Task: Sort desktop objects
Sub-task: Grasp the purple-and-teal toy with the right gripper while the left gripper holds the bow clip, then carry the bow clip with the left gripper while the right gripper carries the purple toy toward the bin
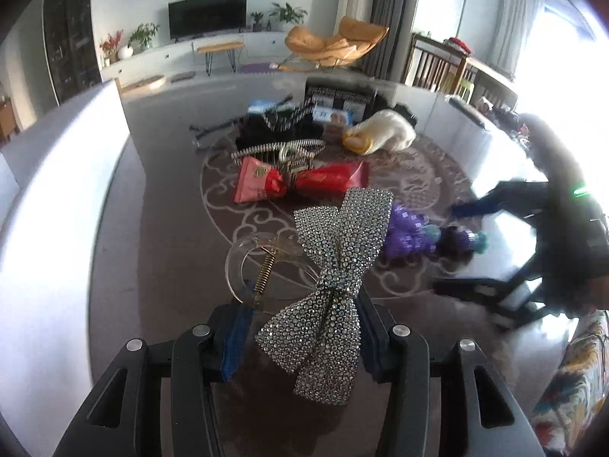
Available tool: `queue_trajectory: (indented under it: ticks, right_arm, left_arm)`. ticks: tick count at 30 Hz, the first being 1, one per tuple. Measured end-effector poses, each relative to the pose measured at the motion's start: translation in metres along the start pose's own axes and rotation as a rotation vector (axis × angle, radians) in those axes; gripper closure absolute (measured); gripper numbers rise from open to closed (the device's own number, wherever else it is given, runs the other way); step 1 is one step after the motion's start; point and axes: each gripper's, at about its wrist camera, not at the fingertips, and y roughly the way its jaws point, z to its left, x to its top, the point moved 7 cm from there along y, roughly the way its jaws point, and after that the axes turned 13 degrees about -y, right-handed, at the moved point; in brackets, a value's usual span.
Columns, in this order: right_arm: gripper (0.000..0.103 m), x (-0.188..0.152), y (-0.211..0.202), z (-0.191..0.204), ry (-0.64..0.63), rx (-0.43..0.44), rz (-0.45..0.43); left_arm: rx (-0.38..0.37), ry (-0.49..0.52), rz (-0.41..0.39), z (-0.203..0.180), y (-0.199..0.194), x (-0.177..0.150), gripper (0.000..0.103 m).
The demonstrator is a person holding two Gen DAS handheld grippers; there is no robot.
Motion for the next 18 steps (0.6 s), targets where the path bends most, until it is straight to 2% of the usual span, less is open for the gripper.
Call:
queue_trajectory:
  ticks: [2,3,4,6,9,13,18]
  right_arm:
    - [0.048,0.003,0.004,0.003,0.034,0.02,0.012]
    - [0.058,0.003,0.002,0.002,0.05,0.012,0.015]
    - [0.08,0.001,0.001,0.0,0.079,0.004,0.032]
    - [0.081,-0.004,-0.002,0.0,0.134,0.011,0.06]
    - [0.081,-0.013,-0.009,0.007,0.152,-0.01,0.071]
    - [0.081,-0.016,-0.026,0.001,0.231,0.007,0.019]
    - [0.081,-0.003,-0.057,-0.016,0.305,0.043,-0.043]
  left_arm:
    - [-0.014,-0.01,-0.019,0.001,-0.016,0.0,0.054]
    - [-0.022,-0.017,-0.026,0.001,-0.023,-0.001,0.054]
    - [-0.028,-0.023,-0.032,0.003,-0.03,-0.003,0.054]
    - [-0.041,-0.031,-0.041,0.003,-0.043,-0.004,0.054]
    - [-0.061,-0.042,-0.059,0.004,-0.063,-0.006,0.054]
    - [-0.094,-0.065,-0.095,0.01,-0.093,-0.002,0.054]
    - [-0.12,-0.093,-0.137,0.02,-0.126,0.006,0.054]
